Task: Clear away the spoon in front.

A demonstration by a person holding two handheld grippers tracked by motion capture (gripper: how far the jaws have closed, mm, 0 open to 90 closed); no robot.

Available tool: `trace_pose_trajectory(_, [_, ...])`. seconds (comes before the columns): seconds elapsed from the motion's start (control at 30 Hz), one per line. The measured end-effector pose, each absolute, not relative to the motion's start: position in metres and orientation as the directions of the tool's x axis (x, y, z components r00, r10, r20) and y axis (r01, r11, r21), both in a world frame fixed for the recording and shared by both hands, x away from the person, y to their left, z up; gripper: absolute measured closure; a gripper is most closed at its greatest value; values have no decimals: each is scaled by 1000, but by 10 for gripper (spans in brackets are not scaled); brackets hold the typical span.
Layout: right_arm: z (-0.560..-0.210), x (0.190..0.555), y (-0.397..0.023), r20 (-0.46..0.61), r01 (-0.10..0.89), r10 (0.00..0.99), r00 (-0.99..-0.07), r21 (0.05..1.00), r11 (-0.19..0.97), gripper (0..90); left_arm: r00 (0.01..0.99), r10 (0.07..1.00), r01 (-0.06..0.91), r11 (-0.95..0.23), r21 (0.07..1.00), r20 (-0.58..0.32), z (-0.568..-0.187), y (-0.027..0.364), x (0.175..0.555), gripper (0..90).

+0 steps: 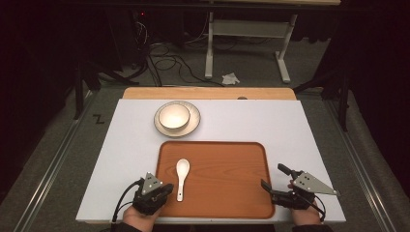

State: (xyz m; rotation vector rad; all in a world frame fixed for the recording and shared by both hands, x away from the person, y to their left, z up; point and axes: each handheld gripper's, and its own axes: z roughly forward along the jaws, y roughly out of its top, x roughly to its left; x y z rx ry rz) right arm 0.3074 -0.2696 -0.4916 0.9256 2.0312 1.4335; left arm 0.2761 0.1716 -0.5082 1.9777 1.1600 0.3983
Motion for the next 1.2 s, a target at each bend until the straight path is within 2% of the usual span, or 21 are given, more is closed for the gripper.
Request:
trace_pose_trajectory(0.23, [-492,308,-270,-5,249,757,-654,943,221,163,516,846,548,-208,810,-132,-500,186,277,743])
trace_pose_trajectory(0.27, [-492,308,-270,-7,248,757,-653,943,222,163,509,852,524,-194,829,-122,-496,191,275,667])
trace_pose_trajectory(0.43, [-492,308,-270,-9,246,757,-653,943,224,163,451,889,460,-158,874,-77,-488,206,272,436])
trace_pose_trajectory(0.47, [-492,308,-270,-9,246,757,-653,943,224,163,451,889,460,-158,874,-77,-488,206,272,398])
trace_pose_trajectory(0.5, [-492,308,-270,-9,247,758,-652,943,223,163,447,891,450,-149,881,-77,-487,210,272,398])
trace_pose_trajectory(0.6, [-492,308,-270,-10,246,759,-651,943,224,162,449,889,435,-130,891,-90,-484,221,271,287])
trace_pose_trajectory(0.63, [-492,308,-270,-8,247,760,-650,943,221,162,448,889,435,-129,891,-91,-484,223,271,197])
trace_pose_trajectory(0.67, [-492,308,-270,-8,247,760,-650,943,221,162,446,891,436,-132,890,-86,-483,225,271,197])
trace_pose_trajectory(0.7, [-491,307,-270,-12,244,761,-648,944,223,161,441,894,436,-133,890,-82,-482,232,272,125])
trace_pose_trajectory(0.73, [-491,307,-270,-12,244,761,-648,944,223,161,441,894,436,-133,890,-82,-482,232,272,88])
trace_pose_trajectory(0.77, [-492,308,-270,-12,242,761,-648,945,221,159,433,898,441,-133,888,-81,-481,236,272,88])
trace_pose_trajectory(0.8, [-492,308,-271,-14,241,762,-647,945,223,159,425,901,450,-133,883,-81,-481,239,272,18])
trace_pose_trajectory(1.2, [-492,308,-270,-14,245,762,-647,943,225,158,418,903,459,-116,881,-100,-484,243,272,0])
